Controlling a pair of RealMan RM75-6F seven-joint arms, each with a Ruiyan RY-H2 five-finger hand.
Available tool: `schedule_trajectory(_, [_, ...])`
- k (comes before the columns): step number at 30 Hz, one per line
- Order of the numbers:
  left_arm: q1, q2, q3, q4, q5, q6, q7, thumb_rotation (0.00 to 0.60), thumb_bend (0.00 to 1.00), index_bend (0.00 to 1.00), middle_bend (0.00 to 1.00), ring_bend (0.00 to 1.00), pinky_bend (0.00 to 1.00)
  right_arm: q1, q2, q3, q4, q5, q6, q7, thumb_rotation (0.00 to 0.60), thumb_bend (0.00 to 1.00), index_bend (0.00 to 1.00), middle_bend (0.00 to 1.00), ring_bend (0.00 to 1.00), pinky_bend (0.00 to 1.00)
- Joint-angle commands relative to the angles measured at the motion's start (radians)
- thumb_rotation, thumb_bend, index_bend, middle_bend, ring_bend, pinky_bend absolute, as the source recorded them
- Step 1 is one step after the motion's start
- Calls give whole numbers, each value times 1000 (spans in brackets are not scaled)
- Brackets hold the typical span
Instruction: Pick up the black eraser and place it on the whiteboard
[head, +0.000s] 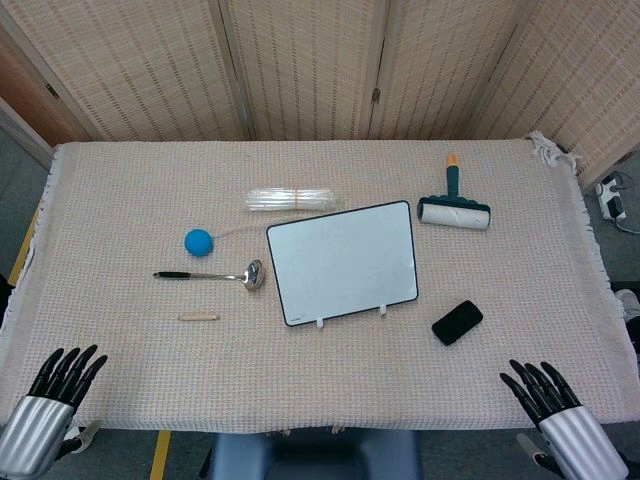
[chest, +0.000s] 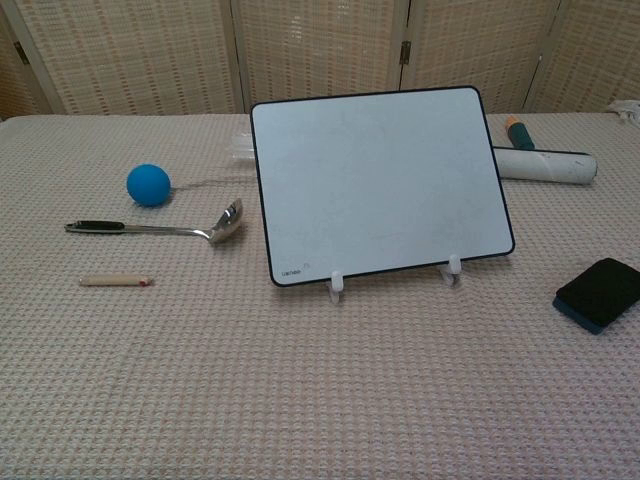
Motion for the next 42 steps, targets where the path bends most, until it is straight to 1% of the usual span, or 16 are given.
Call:
schedule_trajectory(1, [-1,-1,1,-1,0,-3,0,600,197,19,71,54,66,0,0,-1,0,1,-1,0,600,309,0,0,0,0])
schedule_trajectory(7, [-10,-3,1,-2,-3,-24,1,600,196,19,71,55,67,6,-2,3,0,18,-20,-4,600,308,0,0,0,0])
schedule_trajectory(9, [-11,-1,-1,-4,-3,-20,-3,600,196,19,71,55,67,24,-4,20,8,45,-50,-7,600,308,0,0,0,0])
schedule_trajectory(12, [-14,0,-3,-3,1,-16,-10,600,196,19,71,55,67,72,8,56,-4,116,-141,-34,600,308,0,0,0,0])
schedule_trajectory(14, [-20,-1,-3,-3,-3,-27,-14,600,196,19,71,55,66,111,28,82,-38,176,-219,-65,600,309,0,0,0,0])
schedule_trajectory(16, [-24,-1,-4,-3,-9,-38,-10,600,196,19,71,55,67,145,41,111,-70,224,-275,-109,600,309,0,0,0,0])
schedule_trajectory(19, [-23,-1,-5,-4,-14,-39,-10,600,197,19,71,55,67,205,43,166,-102,325,-373,-204,600,308,0,0,0,0])
schedule_trajectory(20, [-21,1,-4,-6,-14,-34,-13,600,197,19,71,55,67,234,40,189,-113,376,-422,-226,600,309,6,0,0,0])
schedule_trajectory(23, [-15,6,-4,-8,-10,-15,-24,600,196,19,71,55,67,312,25,240,-119,504,-548,-279,600,308,57,0,0,0])
schedule_trajectory(26, [-18,9,-6,-7,-14,-15,-35,600,196,19,71,54,66,383,-3,278,-104,610,-641,-340,600,309,112,0,0,0])
schedule_trajectory(28, [-23,10,-9,-6,-26,-27,-41,600,196,19,71,54,66,419,-26,293,-89,656,-677,-371,600,309,147,0,0,0])
schedule_trajectory(32, [-38,15,-21,-7,-59,-54,-65,600,196,19,71,54,66,475,-84,299,-48,713,-717,-430,600,309,194,0,0,0])
schedule_trajectory(38, [-42,20,-25,-5,-73,-57,-82,600,196,19,71,54,66,513,-160,269,-6,751,-715,-536,600,309,195,0,0,0])
schedule_trajectory(42, [-43,24,-21,-6,-70,-57,-88,600,196,19,71,53,66,527,-205,258,12,782,-706,-566,600,308,195,0,0,0])
